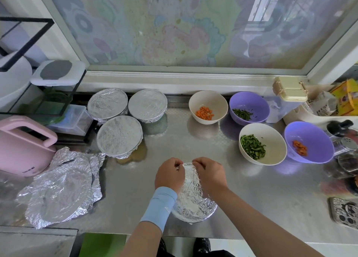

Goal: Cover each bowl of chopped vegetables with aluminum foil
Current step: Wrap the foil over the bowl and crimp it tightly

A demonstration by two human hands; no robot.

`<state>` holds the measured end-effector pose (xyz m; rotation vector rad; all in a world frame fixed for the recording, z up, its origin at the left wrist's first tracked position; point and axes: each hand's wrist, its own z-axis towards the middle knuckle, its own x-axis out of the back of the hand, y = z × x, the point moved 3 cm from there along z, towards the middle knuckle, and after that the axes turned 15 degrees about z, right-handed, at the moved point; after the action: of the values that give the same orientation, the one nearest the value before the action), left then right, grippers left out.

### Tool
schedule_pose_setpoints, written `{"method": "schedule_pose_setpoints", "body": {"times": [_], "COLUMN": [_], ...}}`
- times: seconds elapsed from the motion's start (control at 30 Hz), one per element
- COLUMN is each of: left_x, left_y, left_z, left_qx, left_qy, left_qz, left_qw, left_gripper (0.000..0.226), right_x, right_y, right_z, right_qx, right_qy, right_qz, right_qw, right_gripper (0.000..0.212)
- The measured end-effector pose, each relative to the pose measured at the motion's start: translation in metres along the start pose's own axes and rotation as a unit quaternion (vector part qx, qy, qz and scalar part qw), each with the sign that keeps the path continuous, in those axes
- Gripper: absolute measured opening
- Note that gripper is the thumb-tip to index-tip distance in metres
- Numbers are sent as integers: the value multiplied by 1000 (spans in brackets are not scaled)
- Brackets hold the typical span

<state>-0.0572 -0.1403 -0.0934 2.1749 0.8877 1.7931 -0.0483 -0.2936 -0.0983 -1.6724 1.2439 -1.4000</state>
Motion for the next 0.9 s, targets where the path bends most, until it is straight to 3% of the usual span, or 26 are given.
{"method": "schedule_pose_setpoints", "body": {"times": [0.17,0.3,0.53,0.67,0.73,0.9], "left_x": [-2,-5,-9,-5,-5,-8], "left_y": [4,3,1,5,7,9], "left_z": [1,0,-10,-4,1,3], "left_qx": [-38,-36,16,-10,-32,-20], "left_qy": [-48,-27,37,-9,-36,-66], "left_qz": [-71,-90,-65,14,-14,-101], "left_qw": [996,995,997,1000,999,992], "left_gripper": [32,18,20,28,34,16], "right_x": [2,1,6,7,8,10], "right_y": [0,-1,-3,-4,-5,-4], "right_z": [1,-1,-4,-2,-2,-1], "right_qx": [1,5,-2,-10,-9,-9], "right_qy": [3,-11,-20,-21,-22,-37], "right_qz": [10,18,6,16,14,23], "right_qw": [1000,1000,1000,1000,1000,999], "right_gripper": [9,11,16,15,15,13]}}
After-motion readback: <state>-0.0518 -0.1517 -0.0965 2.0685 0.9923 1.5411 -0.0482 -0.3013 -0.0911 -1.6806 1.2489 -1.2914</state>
